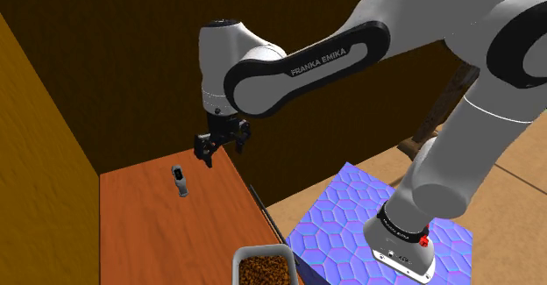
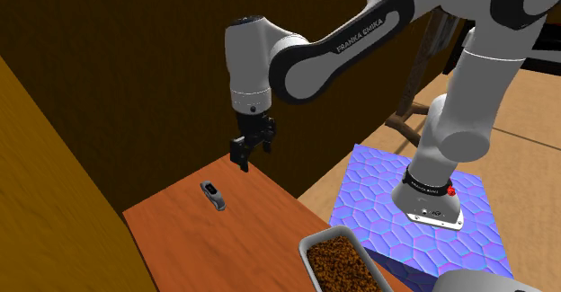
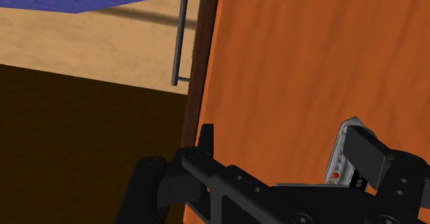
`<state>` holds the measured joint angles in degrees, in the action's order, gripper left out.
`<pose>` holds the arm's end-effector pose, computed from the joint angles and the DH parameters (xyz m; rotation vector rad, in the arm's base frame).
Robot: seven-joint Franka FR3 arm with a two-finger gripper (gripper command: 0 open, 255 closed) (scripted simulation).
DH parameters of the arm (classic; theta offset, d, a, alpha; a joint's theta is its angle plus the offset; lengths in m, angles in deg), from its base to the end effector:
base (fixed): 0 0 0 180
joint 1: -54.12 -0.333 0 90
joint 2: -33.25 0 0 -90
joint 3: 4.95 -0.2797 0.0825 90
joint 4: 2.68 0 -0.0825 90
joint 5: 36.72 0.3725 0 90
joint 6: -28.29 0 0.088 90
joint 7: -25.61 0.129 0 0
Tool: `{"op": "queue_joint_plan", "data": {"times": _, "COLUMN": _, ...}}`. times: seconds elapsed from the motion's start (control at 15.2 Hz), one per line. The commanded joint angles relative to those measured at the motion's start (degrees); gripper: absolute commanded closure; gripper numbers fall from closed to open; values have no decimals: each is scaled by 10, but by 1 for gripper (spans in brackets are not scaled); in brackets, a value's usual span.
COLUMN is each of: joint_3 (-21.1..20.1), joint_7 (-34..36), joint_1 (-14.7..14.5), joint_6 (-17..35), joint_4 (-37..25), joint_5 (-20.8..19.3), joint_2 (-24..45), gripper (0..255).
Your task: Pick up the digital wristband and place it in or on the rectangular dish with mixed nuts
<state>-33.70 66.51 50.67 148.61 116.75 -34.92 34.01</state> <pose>0.4542 0.2882 0.3677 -3.1013 0.2607 0.0263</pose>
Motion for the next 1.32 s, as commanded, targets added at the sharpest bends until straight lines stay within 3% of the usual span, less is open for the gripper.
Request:
{"op": "queue_joint_plan", "data": {"times": 0.0, "joint_3": -6, "joint_7": 44, "joint_1": -7, "joint_6": 6, "joint_4": -39, "joint_5": -32, "joint_2": 49, "gripper": 0}}
{"op": "queue_joint_plan", "data": {"times": 0.59, "joint_3": 20, "joint_7": 193, "joint_1": -93, "joint_6": -18, "joint_4": -260, "joint_5": -152, "joint_2": 266, "gripper": 0}}
{"op": "queue_joint_plan", "data": {"times": 1.25, "joint_3": 29, "joint_7": 202, "joint_1": -98, "joint_6": 27, "joint_4": -239, "joint_5": -167, "joint_2": 292, "gripper": 0}}
